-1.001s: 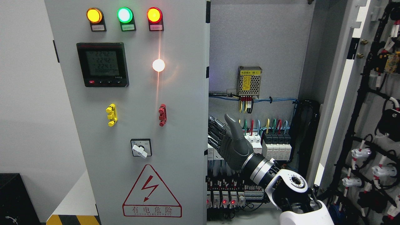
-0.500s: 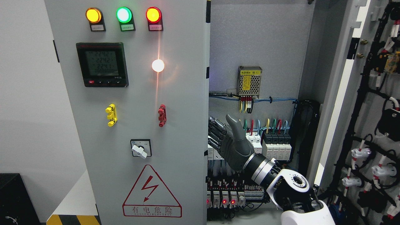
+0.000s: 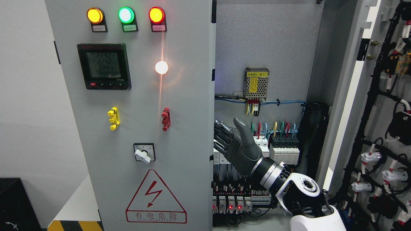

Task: Open door with both hands

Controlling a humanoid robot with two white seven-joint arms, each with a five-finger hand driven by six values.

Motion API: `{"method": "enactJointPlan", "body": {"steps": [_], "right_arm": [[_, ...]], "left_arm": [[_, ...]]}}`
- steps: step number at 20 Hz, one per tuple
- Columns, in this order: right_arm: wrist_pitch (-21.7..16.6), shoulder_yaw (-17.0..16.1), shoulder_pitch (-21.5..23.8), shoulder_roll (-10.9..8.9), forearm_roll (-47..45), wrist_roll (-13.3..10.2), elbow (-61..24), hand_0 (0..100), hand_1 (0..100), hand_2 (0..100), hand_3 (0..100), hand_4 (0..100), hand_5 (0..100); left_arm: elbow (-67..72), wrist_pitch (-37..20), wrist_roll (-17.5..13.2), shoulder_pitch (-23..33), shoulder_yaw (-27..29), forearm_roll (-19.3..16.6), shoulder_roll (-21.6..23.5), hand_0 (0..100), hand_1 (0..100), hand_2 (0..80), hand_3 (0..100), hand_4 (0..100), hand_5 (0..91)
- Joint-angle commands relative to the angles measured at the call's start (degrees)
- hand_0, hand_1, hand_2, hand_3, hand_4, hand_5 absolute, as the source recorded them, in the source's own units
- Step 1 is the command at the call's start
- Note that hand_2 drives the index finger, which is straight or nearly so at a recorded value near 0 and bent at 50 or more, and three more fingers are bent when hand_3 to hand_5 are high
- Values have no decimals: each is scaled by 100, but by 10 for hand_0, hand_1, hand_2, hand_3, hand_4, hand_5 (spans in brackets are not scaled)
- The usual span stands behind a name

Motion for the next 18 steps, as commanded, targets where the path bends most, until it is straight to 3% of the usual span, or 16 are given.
{"method": "enactJointPlan", "body": {"steps": [1,11,18], "right_arm": [[-10,205,-26,-8,7,99,15,0,0,0,0,0,0],[-36,196,35,-17,-1,135,-46,0,0,0,0,0,0],[-45,214,298,-227,-327,144,-371,0,0,0,0,0,0]], "left_arm": [[26,0,-1,97,0,-2,0,0,0,0,0,0,0],[26,0,-1,97,0,-2,0,0,0,0,0,0,0],[26,0,-1,97,0,-2,0,0,0,0,0,0,0]]}}
